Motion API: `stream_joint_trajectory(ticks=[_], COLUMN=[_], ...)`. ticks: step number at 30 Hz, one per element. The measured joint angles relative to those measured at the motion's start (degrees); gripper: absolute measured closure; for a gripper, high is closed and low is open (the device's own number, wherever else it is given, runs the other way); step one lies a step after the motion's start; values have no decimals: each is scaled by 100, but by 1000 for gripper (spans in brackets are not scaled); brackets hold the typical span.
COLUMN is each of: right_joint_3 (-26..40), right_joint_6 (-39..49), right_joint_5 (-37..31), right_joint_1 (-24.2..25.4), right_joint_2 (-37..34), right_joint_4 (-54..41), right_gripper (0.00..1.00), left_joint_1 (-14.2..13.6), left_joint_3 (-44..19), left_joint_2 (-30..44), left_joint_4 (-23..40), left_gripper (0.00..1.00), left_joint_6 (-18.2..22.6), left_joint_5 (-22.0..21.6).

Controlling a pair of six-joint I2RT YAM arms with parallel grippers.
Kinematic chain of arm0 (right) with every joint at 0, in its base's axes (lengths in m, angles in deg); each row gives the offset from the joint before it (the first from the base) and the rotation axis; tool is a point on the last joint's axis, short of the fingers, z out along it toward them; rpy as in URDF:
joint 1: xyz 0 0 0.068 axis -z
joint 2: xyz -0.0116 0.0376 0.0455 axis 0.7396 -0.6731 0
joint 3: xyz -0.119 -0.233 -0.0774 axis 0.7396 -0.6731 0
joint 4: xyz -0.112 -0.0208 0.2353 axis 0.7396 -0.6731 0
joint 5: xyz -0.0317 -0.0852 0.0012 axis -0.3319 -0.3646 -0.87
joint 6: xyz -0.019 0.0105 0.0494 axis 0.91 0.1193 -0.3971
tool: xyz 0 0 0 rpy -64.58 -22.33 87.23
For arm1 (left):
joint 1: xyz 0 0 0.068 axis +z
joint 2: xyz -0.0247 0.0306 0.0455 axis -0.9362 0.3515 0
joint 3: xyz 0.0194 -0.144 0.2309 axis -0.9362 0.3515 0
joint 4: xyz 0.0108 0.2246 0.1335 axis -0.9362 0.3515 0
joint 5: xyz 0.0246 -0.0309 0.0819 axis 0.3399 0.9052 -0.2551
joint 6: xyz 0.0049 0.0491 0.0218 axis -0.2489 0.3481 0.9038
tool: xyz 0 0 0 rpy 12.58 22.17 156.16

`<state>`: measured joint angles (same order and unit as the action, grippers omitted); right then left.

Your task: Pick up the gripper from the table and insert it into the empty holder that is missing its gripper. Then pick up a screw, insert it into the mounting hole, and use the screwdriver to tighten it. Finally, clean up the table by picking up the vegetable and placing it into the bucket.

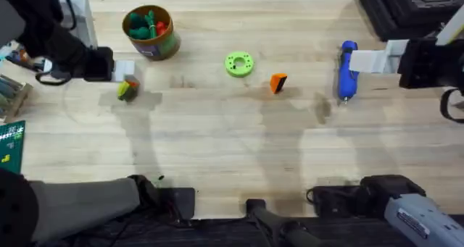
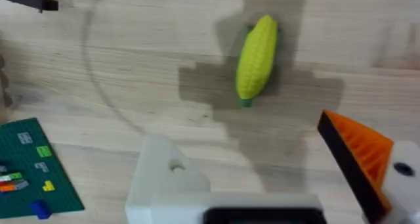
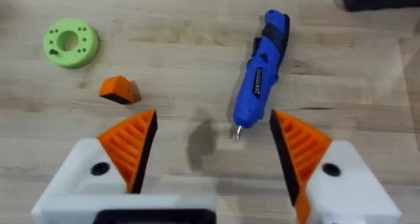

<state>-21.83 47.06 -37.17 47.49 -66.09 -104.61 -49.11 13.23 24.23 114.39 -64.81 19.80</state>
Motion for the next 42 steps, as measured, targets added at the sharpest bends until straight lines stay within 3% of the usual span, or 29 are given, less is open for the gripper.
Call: stream_joint_trajectory(ticks=[4, 11, 21, 23, 28, 30, 37, 38, 42], right_joint_3=[0, 0, 0, 0, 0, 0, 0, 0, 0], right_joint_6=[0, 0, 1, 0, 2, 0, 2, 2, 2], right_joint_5=[-2, 0, 0, 0, 0, 0, -1, 0, 0], right_joint_1=[0, 0, 0, 0, 0, 0, 0, 0, 0], right_joint_2=[0, 0, 0, 0, 0, 0, 0, 0, 0], right_joint_4=[2, 0, -235, -339, -573, -666, -1141, -1207, -1502], right_gripper=[8, 8, 9, 8, 8, 7, 8, 8, 8], left_joint_1=[194, 224, 224, 224, 224, 224, 224, 224, 224], left_joint_3=[324, 400, 400, 400, 400, 400, 400, 400, 398], left_joint_2=[0, 283, 1381, 1368, 1381, 1384, 1384, 1382, 1384], left_joint_4=[-520, -1071, -1358, -1399, -1567, -1570, -1559, -1560, -1491], left_gripper=[16, 15, 13, 137, 920, 993, 989, 906, 270], left_joint_6=[349, 868, 1012, 1031, 1036, 1067, 1073, 1078, 1040], left_joint_5=[3, 151, 342, 400, 420, 407, 403, 407, 469])
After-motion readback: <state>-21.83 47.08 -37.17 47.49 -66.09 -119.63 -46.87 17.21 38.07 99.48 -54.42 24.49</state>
